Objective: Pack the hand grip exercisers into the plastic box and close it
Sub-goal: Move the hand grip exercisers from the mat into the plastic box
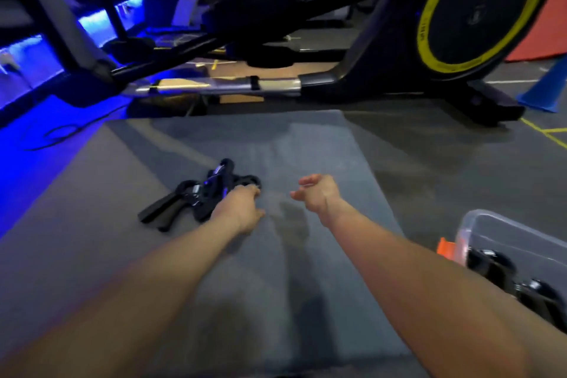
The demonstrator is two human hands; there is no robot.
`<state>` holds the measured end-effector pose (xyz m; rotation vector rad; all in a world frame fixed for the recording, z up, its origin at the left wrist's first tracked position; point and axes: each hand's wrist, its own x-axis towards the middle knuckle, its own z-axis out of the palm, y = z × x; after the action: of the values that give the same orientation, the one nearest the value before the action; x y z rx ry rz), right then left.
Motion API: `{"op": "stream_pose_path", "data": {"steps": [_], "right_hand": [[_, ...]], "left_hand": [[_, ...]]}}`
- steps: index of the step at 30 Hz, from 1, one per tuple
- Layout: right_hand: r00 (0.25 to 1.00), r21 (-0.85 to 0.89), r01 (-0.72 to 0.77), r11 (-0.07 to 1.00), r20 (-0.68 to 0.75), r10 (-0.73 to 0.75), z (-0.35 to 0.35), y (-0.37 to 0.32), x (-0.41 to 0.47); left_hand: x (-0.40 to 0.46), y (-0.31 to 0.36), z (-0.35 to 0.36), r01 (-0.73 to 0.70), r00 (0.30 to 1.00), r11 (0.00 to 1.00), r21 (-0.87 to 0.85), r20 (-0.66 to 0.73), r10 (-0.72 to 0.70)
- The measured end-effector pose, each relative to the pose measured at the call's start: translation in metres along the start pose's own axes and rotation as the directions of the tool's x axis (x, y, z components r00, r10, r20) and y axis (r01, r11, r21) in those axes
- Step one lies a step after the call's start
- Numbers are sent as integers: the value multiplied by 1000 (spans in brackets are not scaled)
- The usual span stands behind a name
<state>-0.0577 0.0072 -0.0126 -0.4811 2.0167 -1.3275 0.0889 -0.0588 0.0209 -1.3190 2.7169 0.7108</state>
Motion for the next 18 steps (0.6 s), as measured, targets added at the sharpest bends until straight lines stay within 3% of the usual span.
{"op": "stream_pose_path", "data": {"steps": [7,18], "right_hand": [[999,10,-22,1000,26,22,70,33,11],[996,149,-90,985,36,86,77,45,24]], "left_hand": [[21,-68,14,198,972,978,-68,-112,-205],[68,-68,39,249,930,942,-226,-215,-297]]}}
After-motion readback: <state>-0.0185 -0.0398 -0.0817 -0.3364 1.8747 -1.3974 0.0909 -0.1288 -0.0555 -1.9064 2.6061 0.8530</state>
